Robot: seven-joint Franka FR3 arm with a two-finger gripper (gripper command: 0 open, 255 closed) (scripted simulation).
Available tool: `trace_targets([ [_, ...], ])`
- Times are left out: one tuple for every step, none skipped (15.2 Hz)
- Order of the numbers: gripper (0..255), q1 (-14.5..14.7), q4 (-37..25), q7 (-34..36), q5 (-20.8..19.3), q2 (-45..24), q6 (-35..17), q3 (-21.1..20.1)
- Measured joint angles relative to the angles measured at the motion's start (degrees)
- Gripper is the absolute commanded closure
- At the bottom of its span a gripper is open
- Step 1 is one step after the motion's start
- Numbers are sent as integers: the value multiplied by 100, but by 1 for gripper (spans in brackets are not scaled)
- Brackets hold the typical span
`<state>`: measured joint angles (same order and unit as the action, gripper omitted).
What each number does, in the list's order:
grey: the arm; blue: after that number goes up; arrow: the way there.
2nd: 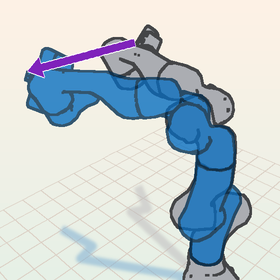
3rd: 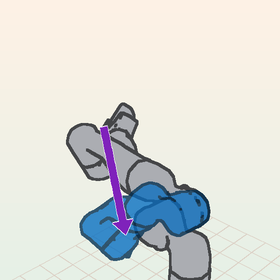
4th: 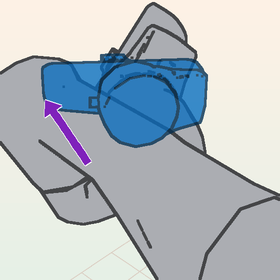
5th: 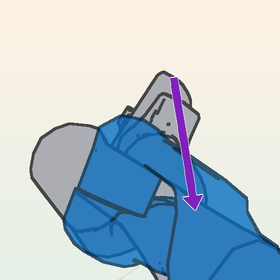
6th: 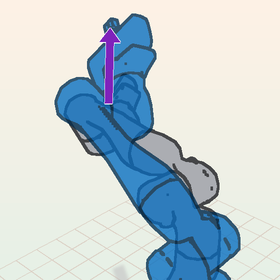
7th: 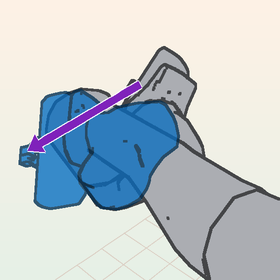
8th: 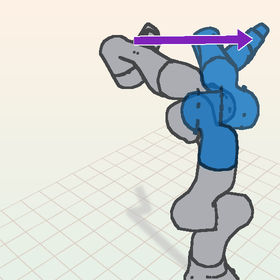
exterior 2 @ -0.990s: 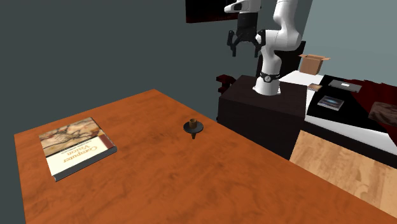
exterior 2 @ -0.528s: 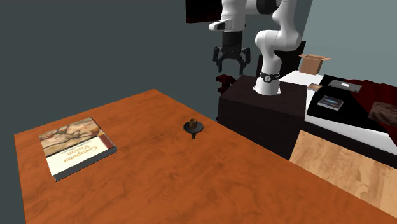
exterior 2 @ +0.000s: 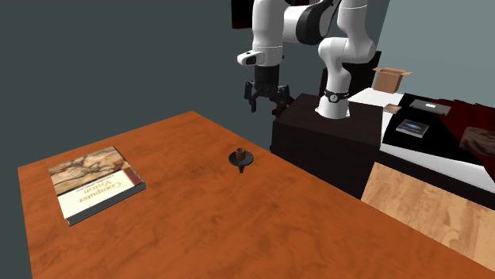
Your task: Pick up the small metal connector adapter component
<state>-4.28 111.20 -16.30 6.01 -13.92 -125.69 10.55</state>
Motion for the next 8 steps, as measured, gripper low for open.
trace_targets([
  [0,-20,-199,-21,28,-237,-20,-5],
  [0,-64,-333,-82,52,-422,-54,4],
  [0,-89,-559,-94,72,-648,-40,1],
  [0,-118,-742,-121,104,-895,-92,-8],
  [0,-190,-994,-192,126,-1119,-43,2],
  [0,-228,-1260,-211,148,-1377,-27,-4],
  [0,-257,-1542,-213,160,-1617,33,-12],
  [0,-291,-1777,-227,171,-1832,64,-17],
])
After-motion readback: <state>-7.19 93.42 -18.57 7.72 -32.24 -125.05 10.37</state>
